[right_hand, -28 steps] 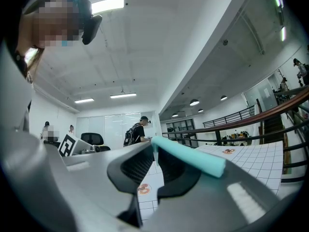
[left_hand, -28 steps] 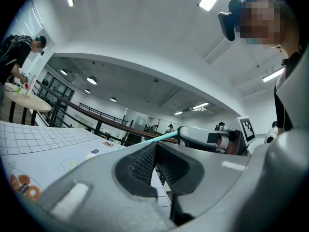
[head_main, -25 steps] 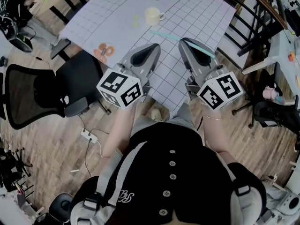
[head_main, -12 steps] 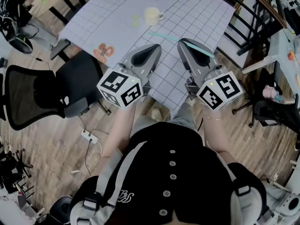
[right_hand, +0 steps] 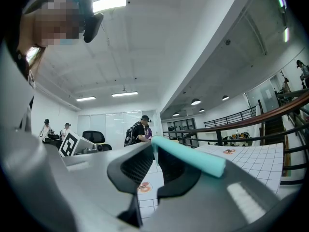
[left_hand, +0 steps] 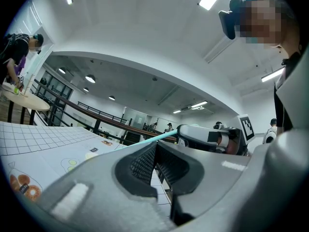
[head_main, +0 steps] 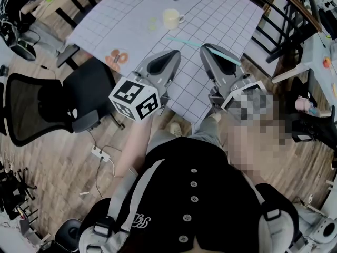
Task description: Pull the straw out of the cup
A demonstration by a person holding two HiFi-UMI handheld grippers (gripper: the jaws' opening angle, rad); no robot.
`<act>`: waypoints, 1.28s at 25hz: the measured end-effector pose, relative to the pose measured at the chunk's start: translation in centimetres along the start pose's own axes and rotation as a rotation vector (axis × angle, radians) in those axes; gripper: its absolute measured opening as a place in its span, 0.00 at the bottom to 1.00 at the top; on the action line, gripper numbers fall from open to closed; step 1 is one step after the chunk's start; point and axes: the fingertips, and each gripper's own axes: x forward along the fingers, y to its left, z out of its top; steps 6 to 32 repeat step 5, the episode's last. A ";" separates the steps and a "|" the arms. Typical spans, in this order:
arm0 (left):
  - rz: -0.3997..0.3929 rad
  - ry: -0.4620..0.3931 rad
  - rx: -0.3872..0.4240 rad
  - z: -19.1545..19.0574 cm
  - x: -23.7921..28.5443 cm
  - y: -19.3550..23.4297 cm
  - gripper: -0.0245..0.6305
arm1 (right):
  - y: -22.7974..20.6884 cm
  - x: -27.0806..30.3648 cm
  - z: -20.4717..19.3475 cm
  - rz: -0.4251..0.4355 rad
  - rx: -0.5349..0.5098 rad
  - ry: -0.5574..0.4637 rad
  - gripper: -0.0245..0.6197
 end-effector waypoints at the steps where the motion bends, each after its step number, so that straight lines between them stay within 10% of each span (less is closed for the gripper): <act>1: 0.000 0.000 0.000 0.0 0.0 0.0 0.03 | 0.0 0.0 0.0 0.000 0.000 -0.001 0.08; 32: -0.001 0.000 0.001 0.0 -0.1 -0.2 0.03 | 0.1 -0.2 0.1 -0.004 -0.001 -0.001 0.08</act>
